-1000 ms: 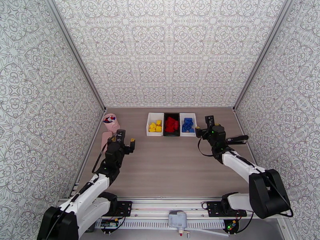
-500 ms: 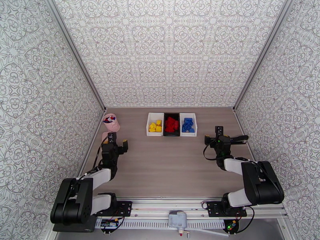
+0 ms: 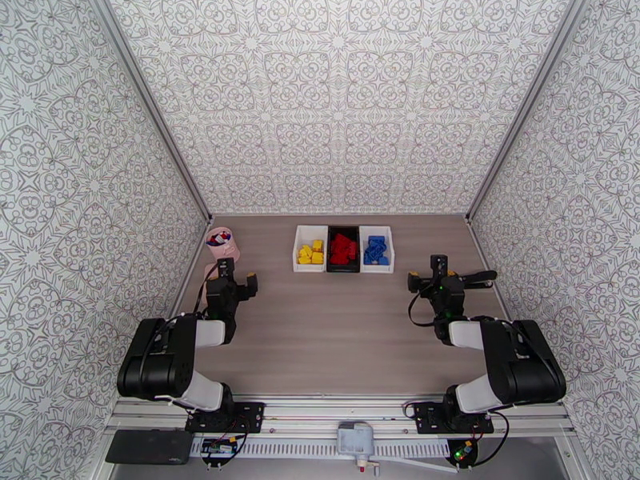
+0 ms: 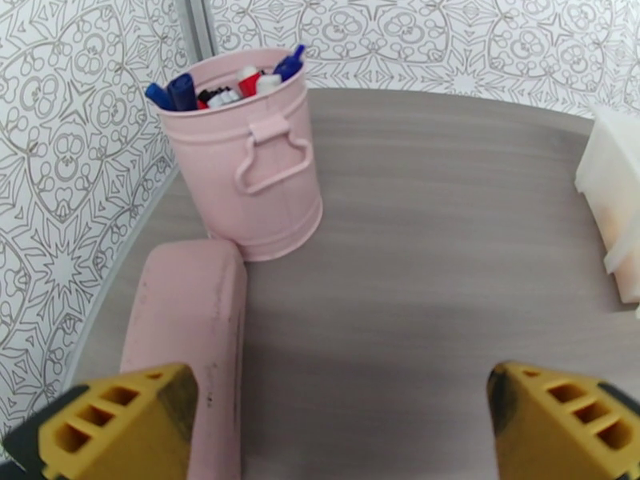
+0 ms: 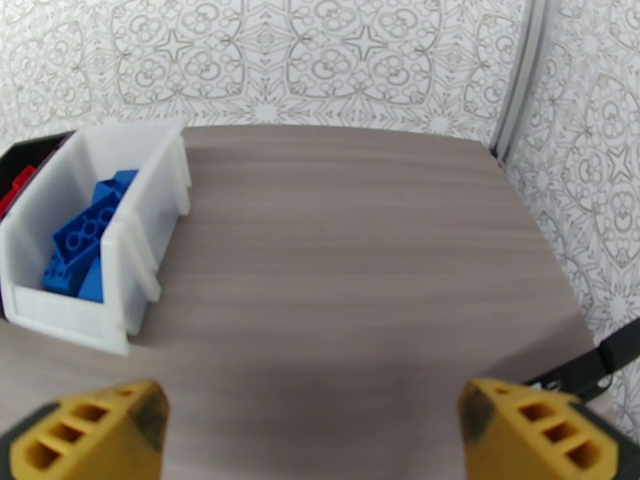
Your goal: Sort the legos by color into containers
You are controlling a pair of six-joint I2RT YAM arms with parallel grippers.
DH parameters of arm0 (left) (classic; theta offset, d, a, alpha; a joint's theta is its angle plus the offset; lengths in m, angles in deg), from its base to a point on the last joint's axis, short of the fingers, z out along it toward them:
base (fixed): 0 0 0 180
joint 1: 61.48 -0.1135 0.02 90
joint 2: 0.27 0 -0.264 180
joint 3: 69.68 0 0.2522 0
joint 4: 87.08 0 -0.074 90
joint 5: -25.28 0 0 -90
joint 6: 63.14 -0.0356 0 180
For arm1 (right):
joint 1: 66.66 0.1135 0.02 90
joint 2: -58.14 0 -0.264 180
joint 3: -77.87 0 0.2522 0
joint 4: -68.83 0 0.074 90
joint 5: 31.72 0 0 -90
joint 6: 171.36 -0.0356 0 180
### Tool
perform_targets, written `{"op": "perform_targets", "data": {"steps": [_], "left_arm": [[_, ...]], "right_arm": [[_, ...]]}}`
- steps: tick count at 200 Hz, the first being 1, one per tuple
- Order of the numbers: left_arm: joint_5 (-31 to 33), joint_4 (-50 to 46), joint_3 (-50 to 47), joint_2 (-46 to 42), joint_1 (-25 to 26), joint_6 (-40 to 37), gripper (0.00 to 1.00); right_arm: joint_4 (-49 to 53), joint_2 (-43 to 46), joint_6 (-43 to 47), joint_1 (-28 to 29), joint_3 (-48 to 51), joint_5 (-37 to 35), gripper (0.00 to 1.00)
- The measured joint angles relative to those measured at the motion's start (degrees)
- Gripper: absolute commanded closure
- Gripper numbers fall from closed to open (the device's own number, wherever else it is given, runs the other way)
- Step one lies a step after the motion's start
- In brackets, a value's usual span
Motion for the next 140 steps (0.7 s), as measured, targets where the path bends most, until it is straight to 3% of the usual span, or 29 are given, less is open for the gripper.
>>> {"op": "perform_targets", "data": {"steps": [140], "left_arm": [[-0.07,0.0,0.0,0.0,0.11,-0.02,0.0]], "right_arm": [[0.0,-0.04,-0.02,0.0,-0.04,0.42,0.0]]}}
